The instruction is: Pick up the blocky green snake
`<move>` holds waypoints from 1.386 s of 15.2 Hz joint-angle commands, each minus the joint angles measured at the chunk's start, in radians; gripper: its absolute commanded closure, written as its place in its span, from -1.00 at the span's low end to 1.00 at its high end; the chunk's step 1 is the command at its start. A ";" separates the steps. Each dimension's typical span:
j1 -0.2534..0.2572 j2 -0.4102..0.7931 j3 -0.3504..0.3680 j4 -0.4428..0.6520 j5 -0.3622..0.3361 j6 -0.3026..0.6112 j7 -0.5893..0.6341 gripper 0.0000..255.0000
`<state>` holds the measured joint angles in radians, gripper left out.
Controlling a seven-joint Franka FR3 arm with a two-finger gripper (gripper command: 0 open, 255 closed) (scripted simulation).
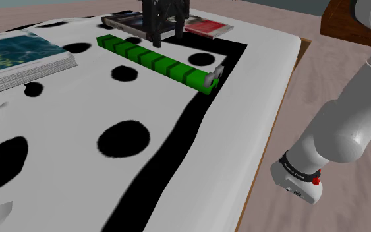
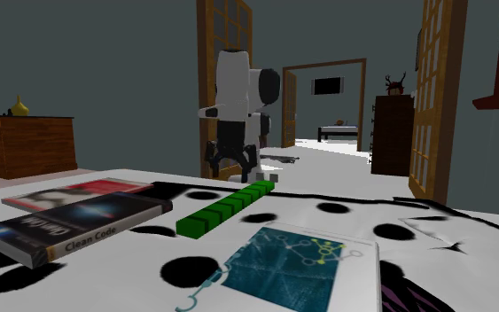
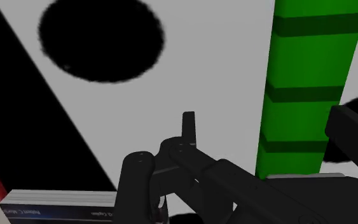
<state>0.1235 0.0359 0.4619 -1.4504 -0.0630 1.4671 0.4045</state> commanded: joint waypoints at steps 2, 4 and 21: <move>0.049 0.139 0.033 0.167 -0.057 -0.048 0.063 -1.00; 0.083 0.207 0.042 0.258 -0.087 -0.079 0.088 -1.00; 0.055 0.150 0.035 0.077 -0.057 0.051 0.079 1.00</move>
<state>0.1787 0.1848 0.4972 -1.3722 -0.1203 1.5179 0.4834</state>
